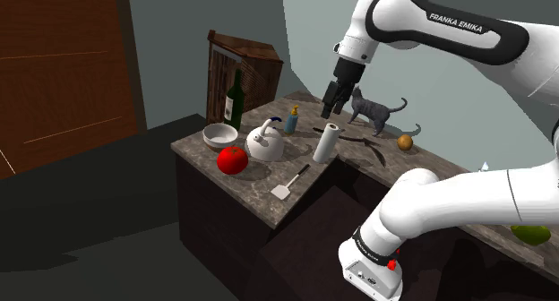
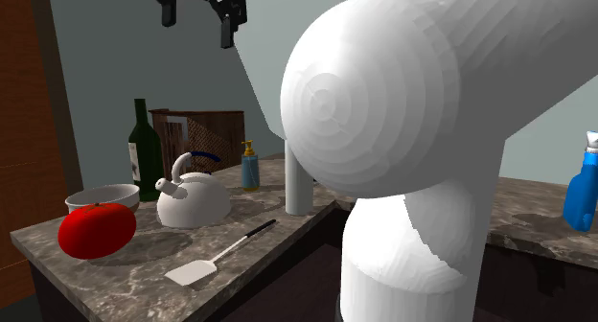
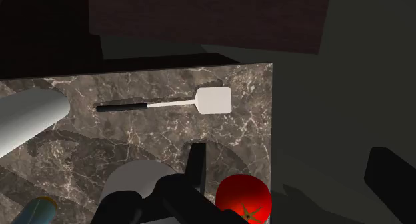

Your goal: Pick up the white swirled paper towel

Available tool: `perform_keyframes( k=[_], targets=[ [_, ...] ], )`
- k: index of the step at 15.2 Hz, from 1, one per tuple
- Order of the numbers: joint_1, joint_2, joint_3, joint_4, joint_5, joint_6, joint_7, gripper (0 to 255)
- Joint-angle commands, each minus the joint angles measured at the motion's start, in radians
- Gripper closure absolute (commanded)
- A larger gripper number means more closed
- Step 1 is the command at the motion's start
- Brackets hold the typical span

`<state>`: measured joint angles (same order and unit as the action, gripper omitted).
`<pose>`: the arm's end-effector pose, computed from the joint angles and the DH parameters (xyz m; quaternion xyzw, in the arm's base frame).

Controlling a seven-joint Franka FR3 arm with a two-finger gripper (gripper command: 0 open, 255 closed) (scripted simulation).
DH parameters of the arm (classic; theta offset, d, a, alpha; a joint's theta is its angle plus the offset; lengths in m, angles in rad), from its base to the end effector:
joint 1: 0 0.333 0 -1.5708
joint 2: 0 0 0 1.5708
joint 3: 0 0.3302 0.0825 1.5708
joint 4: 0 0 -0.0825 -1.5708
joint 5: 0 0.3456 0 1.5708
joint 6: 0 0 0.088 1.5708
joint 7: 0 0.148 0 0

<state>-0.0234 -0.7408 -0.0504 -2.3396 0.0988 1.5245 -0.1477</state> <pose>0.2627 -0.0084 0.5520 -0.9961 -0.0445 0.0303 0.0699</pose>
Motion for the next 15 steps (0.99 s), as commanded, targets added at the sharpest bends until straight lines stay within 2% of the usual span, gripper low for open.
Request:
perform_keyframes(
  k=[1,8,15],
  targets=[
    [0.000,0.000,0.000,0.000,0.000,0.000,0.000,0],
    [-0.054,0.067,-0.112,-0.073,-0.098,0.146,-0.132,0],
    [-0.102,0.195,-0.230,-0.089,-0.172,0.305,-0.259,0]
  ],
)
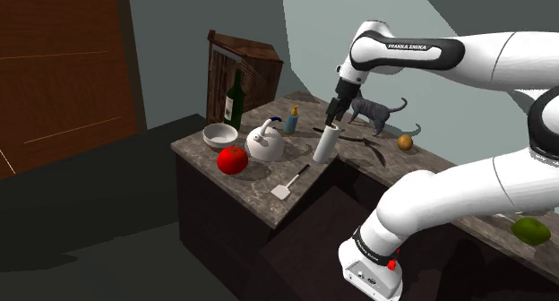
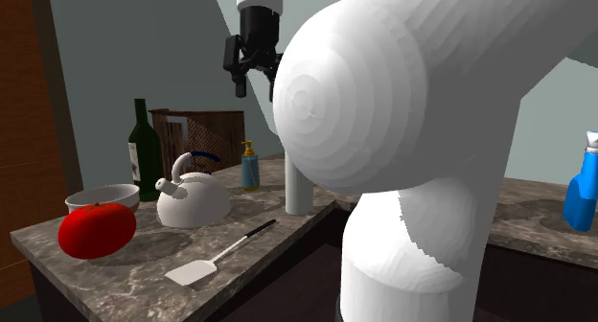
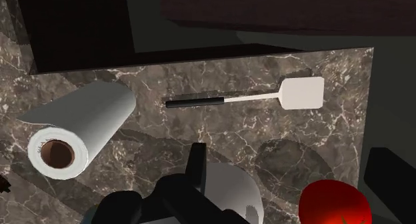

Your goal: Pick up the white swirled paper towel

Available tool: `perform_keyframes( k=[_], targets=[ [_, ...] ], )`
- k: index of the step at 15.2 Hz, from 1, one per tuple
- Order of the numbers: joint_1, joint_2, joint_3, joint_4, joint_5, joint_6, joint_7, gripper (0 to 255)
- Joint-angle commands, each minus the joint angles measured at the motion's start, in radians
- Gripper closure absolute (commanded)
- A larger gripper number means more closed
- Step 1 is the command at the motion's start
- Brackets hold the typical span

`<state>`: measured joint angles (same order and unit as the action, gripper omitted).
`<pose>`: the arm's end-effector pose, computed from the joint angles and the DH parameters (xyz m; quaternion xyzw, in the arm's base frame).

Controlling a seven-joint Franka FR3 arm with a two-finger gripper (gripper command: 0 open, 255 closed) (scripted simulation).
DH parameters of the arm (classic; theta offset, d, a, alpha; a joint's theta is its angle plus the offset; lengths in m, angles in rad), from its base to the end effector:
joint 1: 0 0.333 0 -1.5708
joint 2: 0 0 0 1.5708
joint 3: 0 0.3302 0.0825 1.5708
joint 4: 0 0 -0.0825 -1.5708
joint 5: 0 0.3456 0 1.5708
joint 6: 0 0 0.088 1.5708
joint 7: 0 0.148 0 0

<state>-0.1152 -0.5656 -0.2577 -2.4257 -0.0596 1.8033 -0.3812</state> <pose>0.3021 -0.1337 0.4766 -0.9980 -0.0338 0.0192 0.0496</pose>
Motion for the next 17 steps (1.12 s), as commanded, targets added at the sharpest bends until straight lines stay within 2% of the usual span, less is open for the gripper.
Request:
perform_keyframes(
  k=[1,8,15,17],
  targets=[
    [-0.016,0.042,-0.040,0.000,-0.021,0.050,-0.044,0],
    [-0.043,0.232,-0.160,0.052,-0.037,0.206,-0.181,0],
    [-0.060,0.467,-0.268,0.163,0.036,0.338,-0.347,0],
    [-0.062,0.476,-0.268,0.157,0.041,0.352,-0.352,0]
  ],
)
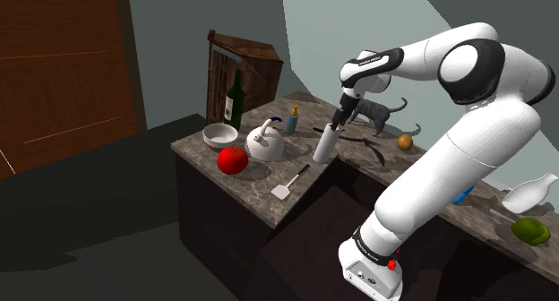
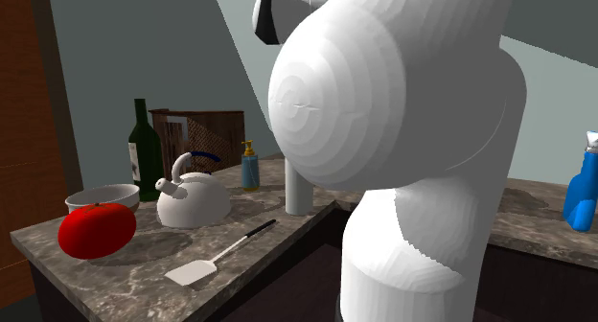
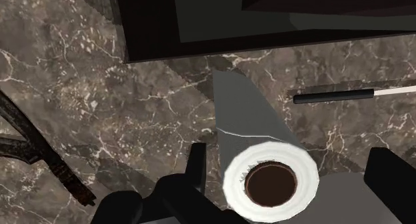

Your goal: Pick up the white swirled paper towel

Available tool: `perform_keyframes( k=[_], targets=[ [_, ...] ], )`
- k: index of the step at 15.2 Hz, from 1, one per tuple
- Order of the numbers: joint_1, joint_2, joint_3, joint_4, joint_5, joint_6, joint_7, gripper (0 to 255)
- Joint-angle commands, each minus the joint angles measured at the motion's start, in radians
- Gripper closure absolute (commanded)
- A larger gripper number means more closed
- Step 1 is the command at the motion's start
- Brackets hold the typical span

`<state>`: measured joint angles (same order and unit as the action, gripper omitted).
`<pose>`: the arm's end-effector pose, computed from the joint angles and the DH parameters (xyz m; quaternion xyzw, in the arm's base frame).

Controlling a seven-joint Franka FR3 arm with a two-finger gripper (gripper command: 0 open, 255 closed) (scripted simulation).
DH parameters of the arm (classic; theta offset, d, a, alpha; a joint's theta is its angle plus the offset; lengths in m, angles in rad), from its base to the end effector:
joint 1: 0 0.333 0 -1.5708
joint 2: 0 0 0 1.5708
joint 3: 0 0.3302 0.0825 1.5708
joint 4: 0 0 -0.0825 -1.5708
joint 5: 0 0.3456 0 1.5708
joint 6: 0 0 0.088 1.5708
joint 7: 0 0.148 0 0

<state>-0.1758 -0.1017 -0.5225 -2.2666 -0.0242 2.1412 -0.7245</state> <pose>0.3549 -0.3026 0.3883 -0.9995 -0.0214 0.0040 0.0236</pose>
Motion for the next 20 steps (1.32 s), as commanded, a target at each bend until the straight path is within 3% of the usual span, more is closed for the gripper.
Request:
perform_keyframes(
  k=[1,8,9,20],
  targets=[
    [-0.001,0.020,-0.005,-0.009,0.010,0.028,-0.012,0],
    [0.000,0.067,-0.010,-0.044,0.039,0.104,-0.036,0],
    [0.000,0.069,-0.010,-0.043,0.041,0.104,-0.037,255],
    [0.000,0.049,-0.009,-0.032,0.028,0.076,-0.026,255]
  ],
)
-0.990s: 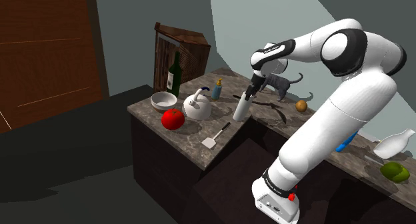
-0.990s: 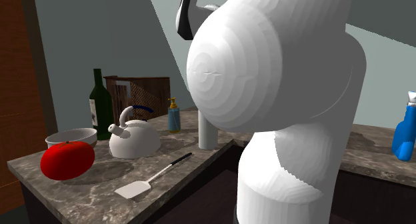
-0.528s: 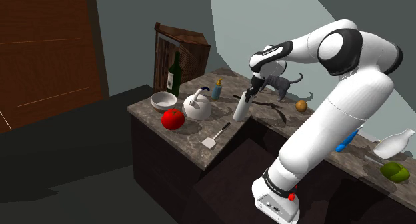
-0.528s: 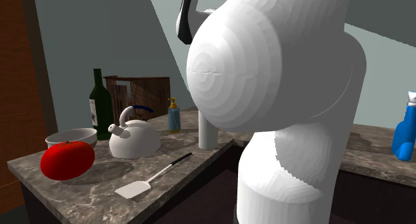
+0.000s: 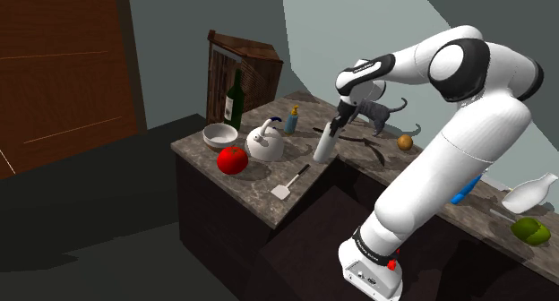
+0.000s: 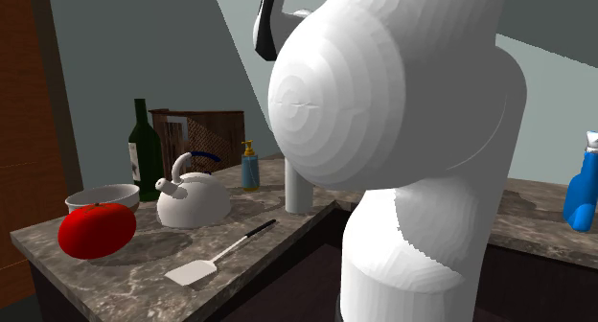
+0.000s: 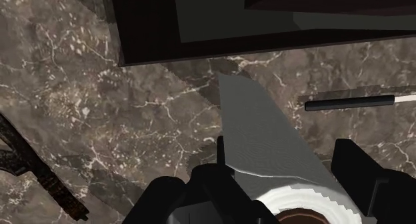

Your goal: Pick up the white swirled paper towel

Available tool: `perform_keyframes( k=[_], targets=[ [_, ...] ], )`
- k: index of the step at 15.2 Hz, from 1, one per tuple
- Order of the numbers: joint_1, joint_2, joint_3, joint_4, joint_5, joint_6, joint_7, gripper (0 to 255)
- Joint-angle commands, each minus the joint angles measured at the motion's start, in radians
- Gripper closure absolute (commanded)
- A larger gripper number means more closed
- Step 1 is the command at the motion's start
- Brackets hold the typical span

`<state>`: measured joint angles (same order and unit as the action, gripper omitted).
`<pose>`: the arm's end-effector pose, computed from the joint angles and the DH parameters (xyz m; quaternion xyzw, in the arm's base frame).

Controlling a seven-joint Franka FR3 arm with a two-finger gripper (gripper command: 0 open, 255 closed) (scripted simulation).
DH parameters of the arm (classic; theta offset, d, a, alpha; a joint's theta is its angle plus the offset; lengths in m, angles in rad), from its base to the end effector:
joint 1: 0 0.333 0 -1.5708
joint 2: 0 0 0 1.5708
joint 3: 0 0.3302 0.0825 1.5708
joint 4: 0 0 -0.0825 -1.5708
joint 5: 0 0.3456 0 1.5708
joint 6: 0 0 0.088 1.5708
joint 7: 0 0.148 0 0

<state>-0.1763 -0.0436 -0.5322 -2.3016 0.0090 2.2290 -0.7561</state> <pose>0.3581 -0.3065 0.3577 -0.9995 -0.0214 0.0033 0.0226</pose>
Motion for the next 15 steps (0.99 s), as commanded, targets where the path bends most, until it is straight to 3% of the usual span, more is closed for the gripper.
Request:
perform_keyframes(
  k=[1,15],
  targets=[
    [0.000,-0.017,0.002,0.009,-0.011,-0.025,0.009,255],
    [-0.001,-0.102,0.016,0.101,-0.056,-0.191,0.048,255]
  ],
)
